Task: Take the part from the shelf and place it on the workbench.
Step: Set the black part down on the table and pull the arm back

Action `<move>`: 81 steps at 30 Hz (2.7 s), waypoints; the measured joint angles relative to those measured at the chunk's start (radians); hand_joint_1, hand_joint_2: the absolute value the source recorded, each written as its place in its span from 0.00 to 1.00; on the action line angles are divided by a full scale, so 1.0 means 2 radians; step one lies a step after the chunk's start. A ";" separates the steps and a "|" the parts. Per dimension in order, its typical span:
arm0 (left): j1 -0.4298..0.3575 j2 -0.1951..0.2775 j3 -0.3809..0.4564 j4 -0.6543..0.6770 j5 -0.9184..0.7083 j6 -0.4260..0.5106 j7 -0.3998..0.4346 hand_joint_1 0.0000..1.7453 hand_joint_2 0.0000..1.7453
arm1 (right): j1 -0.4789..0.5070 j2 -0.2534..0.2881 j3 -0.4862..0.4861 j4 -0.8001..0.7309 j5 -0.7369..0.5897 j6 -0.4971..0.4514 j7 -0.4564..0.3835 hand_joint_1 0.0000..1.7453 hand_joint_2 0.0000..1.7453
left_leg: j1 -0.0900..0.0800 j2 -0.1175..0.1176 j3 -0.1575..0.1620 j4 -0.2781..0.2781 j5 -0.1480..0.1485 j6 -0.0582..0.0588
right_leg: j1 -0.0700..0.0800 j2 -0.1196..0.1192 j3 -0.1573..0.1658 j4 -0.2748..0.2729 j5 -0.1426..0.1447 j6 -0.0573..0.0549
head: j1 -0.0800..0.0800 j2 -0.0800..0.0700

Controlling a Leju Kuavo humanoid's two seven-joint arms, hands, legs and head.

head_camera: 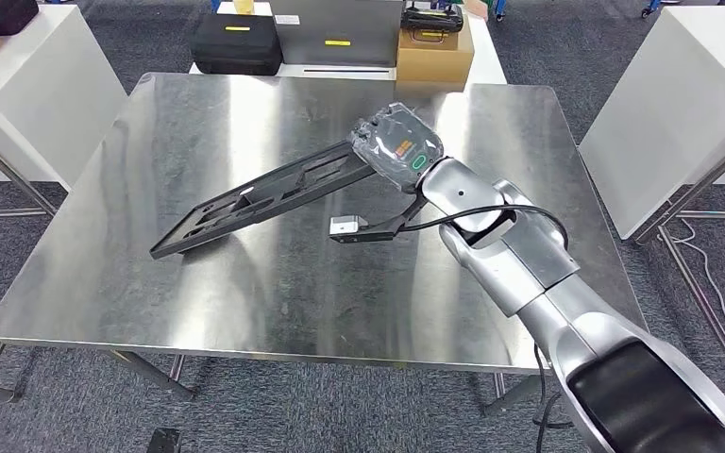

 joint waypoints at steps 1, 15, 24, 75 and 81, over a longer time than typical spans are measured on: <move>0.000 0.000 0.000 0.000 -0.001 0.000 0.000 0.00 0.25 | 0.000 0.000 0.000 0.000 -0.001 -0.001 0.000 0.74 0.75 | 0.001 -0.004 0.001 -0.002 0.001 0.003 | 0.000 -0.001 0.000 0.000 -0.001 0.003 | 0.000 0.000; 0.000 -0.002 0.001 0.000 -0.009 -0.013 0.005 0.00 0.00 | 0.011 -0.020 -0.014 0.009 -0.007 -0.009 0.001 0.00 0.00 | 0.000 -0.041 -0.001 0.007 -0.003 0.008 | -0.013 0.045 -0.016 0.011 0.004 0.016 | 0.006 0.000; 0.001 -0.002 0.009 0.000 -0.004 -0.014 0.008 0.00 0.00 | 0.011 -0.023 -0.015 0.015 -0.015 -0.009 -0.010 0.00 0.00 | 0.003 -0.039 0.002 0.000 0.001 0.010 | -0.009 0.047 -0.018 0.012 0.006 0.011 | 0.005 0.000; 0.005 -0.035 0.120 0.000 0.057 0.015 -0.003 0.00 0.00 | -0.073 -0.374 -0.246 0.237 -0.035 -0.137 0.169 0.00 0.00 | -0.004 -0.045 -0.003 0.007 -0.003 0.009 | -0.011 0.039 -0.018 0.011 0.004 0.013 | 0.005 0.000; 0.007 -0.039 0.132 0.000 0.056 0.020 0.009 0.00 0.00 | 0.016 -0.453 -0.323 0.239 -0.112 -0.180 0.177 0.00 0.00 | -0.004 -0.046 -0.004 0.008 -0.005 0.012 | -0.010 0.038 -0.017 0.011 0.003 0.014 | 0.005 0.000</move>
